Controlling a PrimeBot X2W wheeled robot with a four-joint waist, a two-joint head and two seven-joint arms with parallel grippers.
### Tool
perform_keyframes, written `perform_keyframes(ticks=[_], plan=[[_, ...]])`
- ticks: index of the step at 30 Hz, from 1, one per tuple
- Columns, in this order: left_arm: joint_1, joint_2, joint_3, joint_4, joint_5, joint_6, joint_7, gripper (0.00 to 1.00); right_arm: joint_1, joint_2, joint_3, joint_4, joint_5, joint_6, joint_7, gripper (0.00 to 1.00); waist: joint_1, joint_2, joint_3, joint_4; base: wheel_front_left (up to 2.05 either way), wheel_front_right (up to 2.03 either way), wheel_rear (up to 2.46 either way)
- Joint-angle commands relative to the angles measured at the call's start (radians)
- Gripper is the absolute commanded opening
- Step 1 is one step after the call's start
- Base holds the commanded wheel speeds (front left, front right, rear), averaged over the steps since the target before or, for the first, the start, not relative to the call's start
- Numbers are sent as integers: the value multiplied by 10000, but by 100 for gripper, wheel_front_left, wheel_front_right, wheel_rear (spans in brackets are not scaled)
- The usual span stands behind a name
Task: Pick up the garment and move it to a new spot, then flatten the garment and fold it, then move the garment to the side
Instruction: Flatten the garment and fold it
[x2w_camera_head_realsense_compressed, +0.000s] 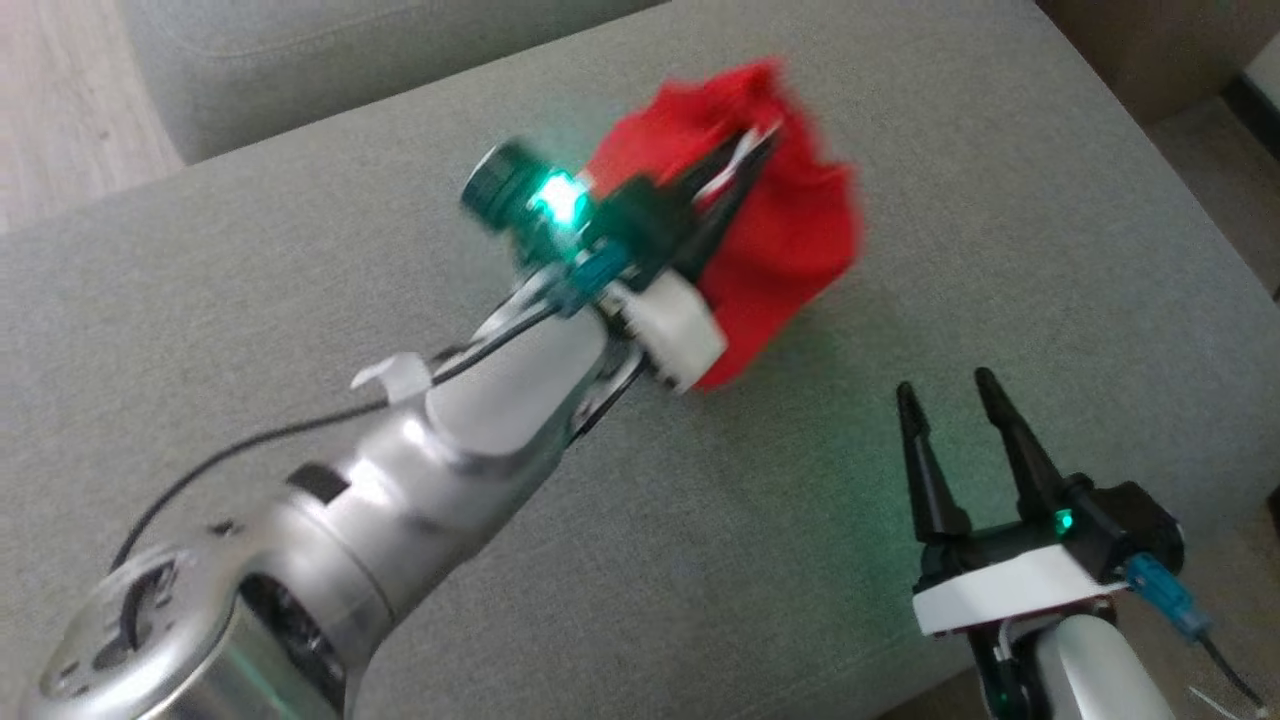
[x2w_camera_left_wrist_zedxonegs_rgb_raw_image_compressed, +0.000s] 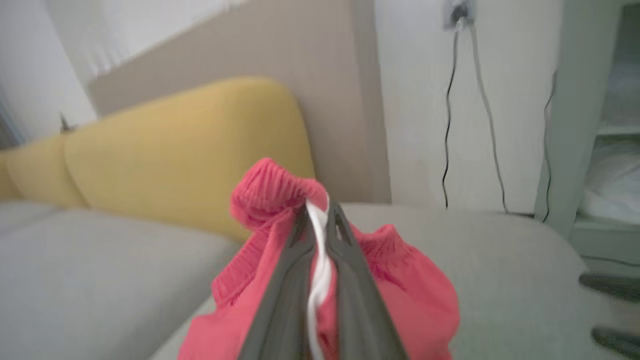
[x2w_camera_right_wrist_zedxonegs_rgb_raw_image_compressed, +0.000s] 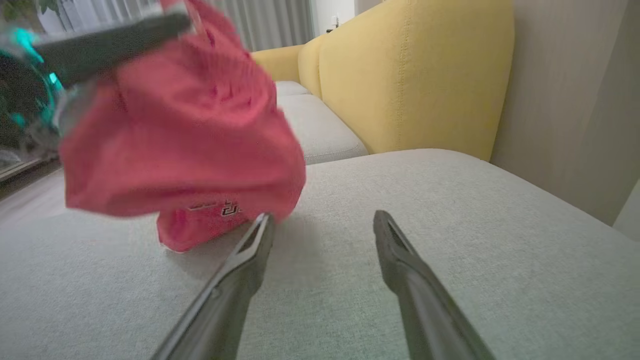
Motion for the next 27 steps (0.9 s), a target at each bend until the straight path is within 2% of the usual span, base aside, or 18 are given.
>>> perform_keyframes(ticks=[1,3,6,11,14,17,18,19,20,21,23,27], plan=[[-497,78,155,-456,151,77,-102,0,-68,-47,119,-344,60,75,-55,100,1,0,-46,148,0,0,0],[-563,164,45,-595,499,156,-116,0,-34,-47,53,-413,37,75,-55,100,1,0,-59,303,0,0,0],[-335,1078,-447,-650,1330,372,-121,0,67,-47,-212,-511,-16,75,-55,100,1,0,-108,637,0,0,0],[470,2833,-827,-657,1586,-388,226,0,355,-47,-592,-630,-143,75,-55,100,1,0,-113,1278,0,0,0],[616,3393,-907,-471,1729,-648,293,0,260,-47,-601,-687,-146,75,-55,100,1,0,49,1479,0,0,0],[577,3549,-918,-23,1830,-600,344,1,61,-47,-525,-726,-165,75,-55,100,1,0,225,1543,0,0,0],[560,3524,-851,120,1795,-472,333,26,10,-47,-495,-735,-167,75,-55,100,1,0,270,1532,0,0,0],[560,3524,-851,120,1795,-472,333,26,10,-47,-495,-735,-167,75,-55,100,1,0,270,1532,0,0,0],[571,3454,-720,239,1678,-333,314,82,-30,-47,-471,-743,-168,75,-55,100,1,0,311,1516,0,0,0],[580,3350,-588,309,1561,-202,279,100,-58,-47,-478,-741,-167,75,-55,100,1,0,349,1505,0,0,0],[572,3108,-403,327,1439,68,192,100,-44,-47,-541,-725,-156,75,-55,100,1,0,414,1495,0,0,0],[180,2688,-323,-193,2132,1507,18,100,19,-47,-790,-795,-189,75,-55,100,1,0,555,1558,0,0,0]])
